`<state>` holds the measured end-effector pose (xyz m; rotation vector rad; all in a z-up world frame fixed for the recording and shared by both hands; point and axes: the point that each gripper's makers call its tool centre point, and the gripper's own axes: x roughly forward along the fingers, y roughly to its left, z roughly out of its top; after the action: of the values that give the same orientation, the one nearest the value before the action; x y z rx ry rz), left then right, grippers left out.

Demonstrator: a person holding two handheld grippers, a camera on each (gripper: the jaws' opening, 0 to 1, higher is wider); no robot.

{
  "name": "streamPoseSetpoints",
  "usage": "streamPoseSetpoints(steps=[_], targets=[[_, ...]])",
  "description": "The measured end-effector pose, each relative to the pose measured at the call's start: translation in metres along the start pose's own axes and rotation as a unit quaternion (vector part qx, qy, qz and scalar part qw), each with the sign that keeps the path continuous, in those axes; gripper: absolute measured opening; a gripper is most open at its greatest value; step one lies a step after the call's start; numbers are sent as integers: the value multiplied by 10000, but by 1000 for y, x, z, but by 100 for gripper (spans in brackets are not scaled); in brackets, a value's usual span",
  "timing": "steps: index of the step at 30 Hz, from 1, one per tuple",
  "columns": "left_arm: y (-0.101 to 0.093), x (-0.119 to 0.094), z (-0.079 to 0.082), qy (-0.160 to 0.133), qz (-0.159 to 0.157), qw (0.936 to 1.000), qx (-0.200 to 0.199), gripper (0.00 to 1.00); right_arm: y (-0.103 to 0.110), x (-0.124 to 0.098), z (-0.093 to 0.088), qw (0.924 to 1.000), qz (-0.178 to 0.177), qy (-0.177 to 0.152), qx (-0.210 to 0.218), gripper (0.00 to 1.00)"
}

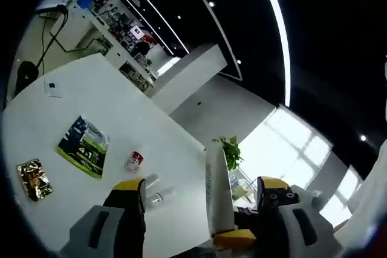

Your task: Arrange the skincare products in the storage area until every visible bottle or jar stands upright without overlapping.

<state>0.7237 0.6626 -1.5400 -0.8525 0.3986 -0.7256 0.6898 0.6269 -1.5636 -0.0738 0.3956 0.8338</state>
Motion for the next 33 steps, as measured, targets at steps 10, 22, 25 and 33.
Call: streamPoseSetpoints(steps=[10, 22, 25, 33], targets=[[1, 1, -8, 173, -18, 9997, -158, 58, 24, 3, -9, 9975, 410, 139, -561, 27], [8, 6, -16, 321, 128, 9989, -325, 29, 44, 7, -23, 9905, 869, 456, -961, 27], [10, 6, -14, 260, 181, 9990, -323, 26, 44, 7, -22, 9902, 899, 462, -963, 27], [14, 6, -22, 456, 251, 9972, -541, 22, 41, 8, -25, 9908, 839, 519, -930, 27]])
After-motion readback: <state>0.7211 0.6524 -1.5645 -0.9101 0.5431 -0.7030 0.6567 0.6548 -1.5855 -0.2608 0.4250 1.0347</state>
